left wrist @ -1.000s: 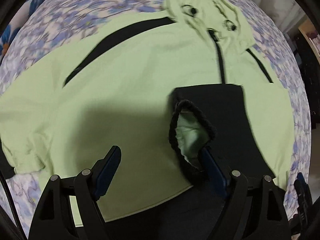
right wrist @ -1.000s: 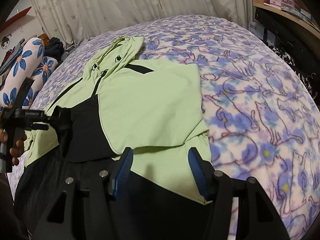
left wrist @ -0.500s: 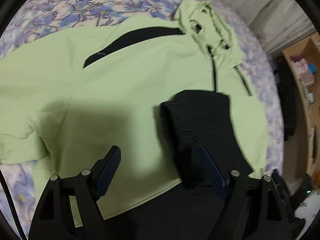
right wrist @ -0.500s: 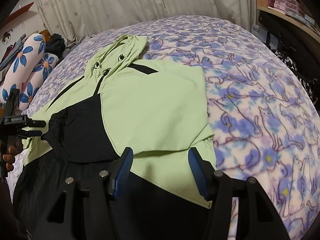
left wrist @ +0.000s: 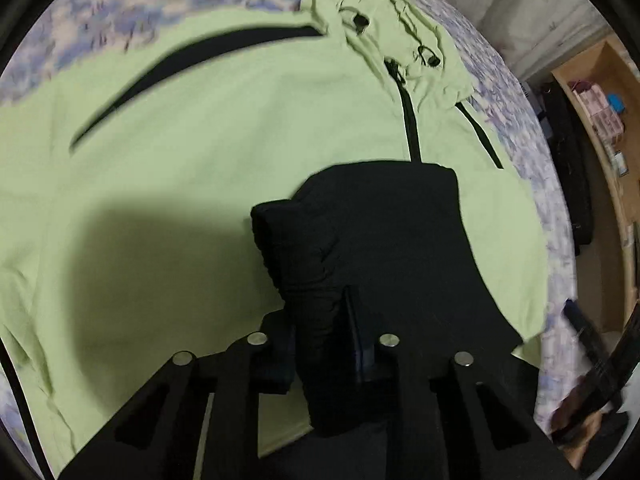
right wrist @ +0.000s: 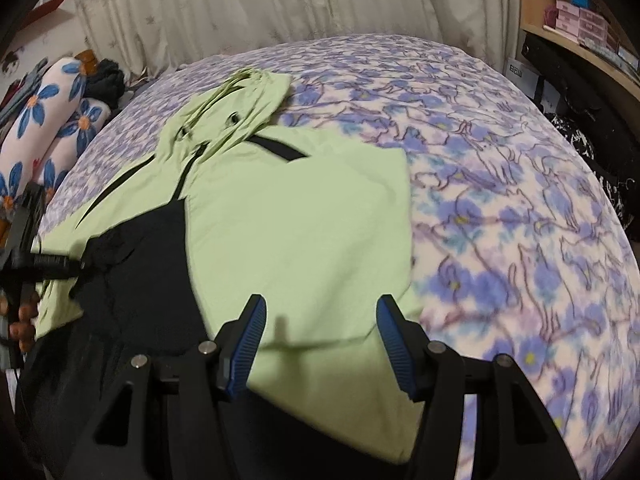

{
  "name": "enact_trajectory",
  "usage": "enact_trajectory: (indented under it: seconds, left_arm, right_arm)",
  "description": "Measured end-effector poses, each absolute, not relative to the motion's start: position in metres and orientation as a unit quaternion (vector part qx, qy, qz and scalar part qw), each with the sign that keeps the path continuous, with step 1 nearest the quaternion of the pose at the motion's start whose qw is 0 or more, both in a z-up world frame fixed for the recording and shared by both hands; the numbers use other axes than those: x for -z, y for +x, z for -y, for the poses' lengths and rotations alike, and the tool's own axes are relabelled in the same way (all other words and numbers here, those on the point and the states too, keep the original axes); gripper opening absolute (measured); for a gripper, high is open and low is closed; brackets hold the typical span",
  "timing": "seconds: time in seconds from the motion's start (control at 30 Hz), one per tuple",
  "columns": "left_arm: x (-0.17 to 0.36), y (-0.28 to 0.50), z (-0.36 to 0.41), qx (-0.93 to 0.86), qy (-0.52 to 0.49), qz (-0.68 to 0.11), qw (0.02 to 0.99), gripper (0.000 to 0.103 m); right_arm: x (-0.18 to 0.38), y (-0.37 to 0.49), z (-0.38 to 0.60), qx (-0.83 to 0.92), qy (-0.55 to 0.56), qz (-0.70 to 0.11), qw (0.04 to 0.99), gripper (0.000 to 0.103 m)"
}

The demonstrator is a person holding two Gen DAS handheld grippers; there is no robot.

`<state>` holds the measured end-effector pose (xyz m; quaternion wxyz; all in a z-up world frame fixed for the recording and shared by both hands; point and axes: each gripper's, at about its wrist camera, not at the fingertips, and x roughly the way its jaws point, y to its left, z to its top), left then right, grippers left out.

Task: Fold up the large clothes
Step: 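Lay the black sleeve flat across the chest with the left tool, release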

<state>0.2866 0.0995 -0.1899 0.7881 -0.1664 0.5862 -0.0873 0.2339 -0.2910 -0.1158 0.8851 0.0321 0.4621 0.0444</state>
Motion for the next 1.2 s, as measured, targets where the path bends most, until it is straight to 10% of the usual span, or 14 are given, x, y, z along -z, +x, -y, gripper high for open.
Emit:
enact_trajectory:
  seconds: [0.37, 0.4, 0.47, 0.73, 0.97, 1.2]
  left_arm:
    - [0.127, 0.338, -0.073, 0.067, -0.059, -0.514, 0.853, 0.007]
    - [0.122, 0.344, -0.071, 0.065, -0.052, -0.508, 0.857, 0.007]
    - [0.114, 0.354, -0.067, 0.065, -0.041, -0.495, 0.866, 0.007]
    - [0.16, 0.388, -0.086, 0.018, -0.061, -0.542, 0.838, 0.01]
    - [0.18, 0.375, -0.101, 0.026, -0.085, -0.558, 0.825, 0.043]
    - [0.146, 0.336, -0.1, -0.007, -0.028, -0.503, 0.864, 0.044]
  right_arm:
    - [0.182, 0.341, 0.352, -0.025, 0.151, -0.528, 0.835, 0.057]
    - [0.181, 0.344, 0.349, -0.03, 0.148, -0.526, 0.837, 0.053]
    - [0.173, 0.348, 0.343, -0.03, 0.125, -0.518, 0.846, 0.008]
    - [0.176, 0.362, 0.345, -0.004, 0.12, -0.507, 0.854, 0.015]
    - [0.166, 0.339, 0.365, -0.03, 0.169, -0.515, 0.84, 0.043]
    - [0.156, 0.293, 0.353, -0.053, 0.143, -0.52, 0.84, 0.044]
